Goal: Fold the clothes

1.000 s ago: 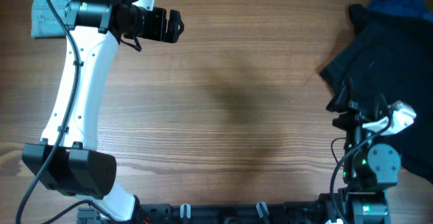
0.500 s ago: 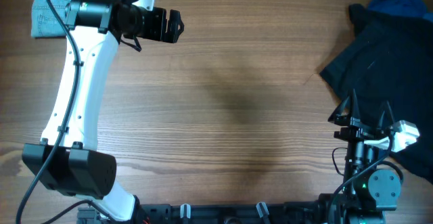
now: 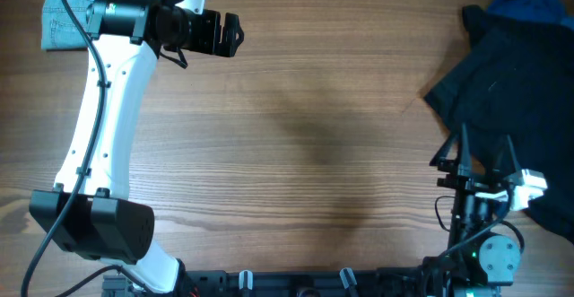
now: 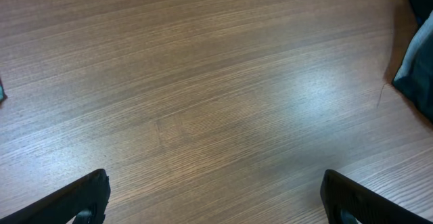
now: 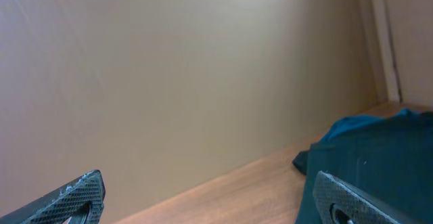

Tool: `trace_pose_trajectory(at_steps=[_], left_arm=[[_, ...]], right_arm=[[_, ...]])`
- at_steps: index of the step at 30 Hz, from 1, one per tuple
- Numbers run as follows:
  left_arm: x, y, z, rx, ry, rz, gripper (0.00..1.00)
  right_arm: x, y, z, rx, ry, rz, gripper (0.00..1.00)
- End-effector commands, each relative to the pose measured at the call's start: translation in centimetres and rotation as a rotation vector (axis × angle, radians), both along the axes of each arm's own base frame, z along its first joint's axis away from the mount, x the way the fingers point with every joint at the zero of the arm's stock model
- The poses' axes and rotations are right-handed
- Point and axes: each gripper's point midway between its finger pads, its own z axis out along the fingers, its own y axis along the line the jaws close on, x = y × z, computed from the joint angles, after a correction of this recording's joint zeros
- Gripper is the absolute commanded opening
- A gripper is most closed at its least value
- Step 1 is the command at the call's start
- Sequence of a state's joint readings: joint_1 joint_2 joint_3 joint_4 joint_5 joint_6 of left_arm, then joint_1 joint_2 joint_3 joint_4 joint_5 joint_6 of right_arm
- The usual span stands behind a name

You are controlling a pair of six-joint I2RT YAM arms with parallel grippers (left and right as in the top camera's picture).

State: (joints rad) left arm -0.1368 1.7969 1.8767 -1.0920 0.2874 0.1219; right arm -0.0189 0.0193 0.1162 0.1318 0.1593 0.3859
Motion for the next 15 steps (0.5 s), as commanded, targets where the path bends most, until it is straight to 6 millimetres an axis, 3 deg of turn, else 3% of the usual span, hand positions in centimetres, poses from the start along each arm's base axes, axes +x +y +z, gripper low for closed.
trace_pose_trajectory(at_steps=[1, 15], left_arm=[[-0.05, -0.42, 0.00, -0.020, 0.006, -0.005, 1.00], [-0.05, -0.42, 0.00, -0.020, 0.006, -0.005, 1.00]], right_arm=[[0.25, 0.95, -0.72, -0.033, 0.004, 0.052, 1.00], [0.39, 1.38, -0.92, -0.050, -0.070, 0.074, 1.00]])
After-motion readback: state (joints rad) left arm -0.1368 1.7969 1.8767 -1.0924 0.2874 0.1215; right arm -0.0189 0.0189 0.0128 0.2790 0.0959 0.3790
